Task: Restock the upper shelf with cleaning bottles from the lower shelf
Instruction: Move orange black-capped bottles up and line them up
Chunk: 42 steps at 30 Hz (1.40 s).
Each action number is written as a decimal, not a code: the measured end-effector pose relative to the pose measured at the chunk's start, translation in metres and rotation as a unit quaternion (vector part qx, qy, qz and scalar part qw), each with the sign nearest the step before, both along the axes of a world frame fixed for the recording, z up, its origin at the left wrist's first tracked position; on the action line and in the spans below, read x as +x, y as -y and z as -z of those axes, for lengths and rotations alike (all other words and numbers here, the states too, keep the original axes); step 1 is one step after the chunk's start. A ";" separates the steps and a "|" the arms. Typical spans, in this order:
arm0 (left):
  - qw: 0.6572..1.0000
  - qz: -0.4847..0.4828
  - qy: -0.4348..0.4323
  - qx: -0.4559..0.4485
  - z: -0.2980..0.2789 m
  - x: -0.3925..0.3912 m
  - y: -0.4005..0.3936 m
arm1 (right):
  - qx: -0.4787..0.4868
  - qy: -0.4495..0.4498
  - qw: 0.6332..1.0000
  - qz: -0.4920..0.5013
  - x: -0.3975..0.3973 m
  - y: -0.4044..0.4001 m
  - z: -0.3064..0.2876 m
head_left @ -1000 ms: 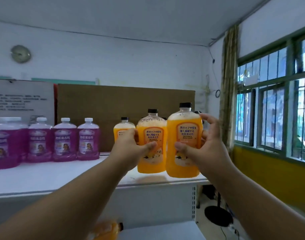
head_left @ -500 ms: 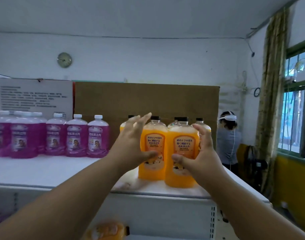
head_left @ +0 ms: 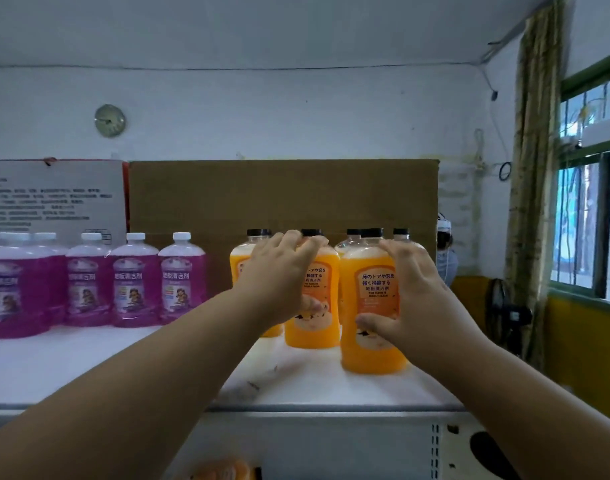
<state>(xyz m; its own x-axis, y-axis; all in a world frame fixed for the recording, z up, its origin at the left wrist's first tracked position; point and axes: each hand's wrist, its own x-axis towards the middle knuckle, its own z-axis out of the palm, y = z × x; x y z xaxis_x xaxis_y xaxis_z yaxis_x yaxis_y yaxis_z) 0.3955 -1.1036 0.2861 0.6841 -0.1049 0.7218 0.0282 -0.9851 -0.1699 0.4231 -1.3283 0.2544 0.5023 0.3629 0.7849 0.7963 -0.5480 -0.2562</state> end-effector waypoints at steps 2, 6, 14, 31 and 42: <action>1.000 -0.009 0.002 0.006 0.000 0.011 -0.003 | -0.005 -0.004 1.000 0.026 0.006 -0.002 0.000; 1.000 -0.005 0.001 0.006 0.000 0.027 -0.013 | -0.004 -0.010 0.999 0.036 0.016 -0.004 0.001; 0.999 -0.020 0.016 0.022 0.001 0.041 -0.019 | -0.015 -0.005 0.998 0.066 0.020 -0.007 -0.002; 0.994 -0.082 0.036 0.060 0.004 0.004 0.004 | -0.074 -0.026 0.990 0.118 0.030 -0.015 -0.006; 0.950 0.036 -0.254 -0.179 0.062 -0.038 0.041 | -0.079 -0.029 0.981 0.172 0.078 -0.047 -0.008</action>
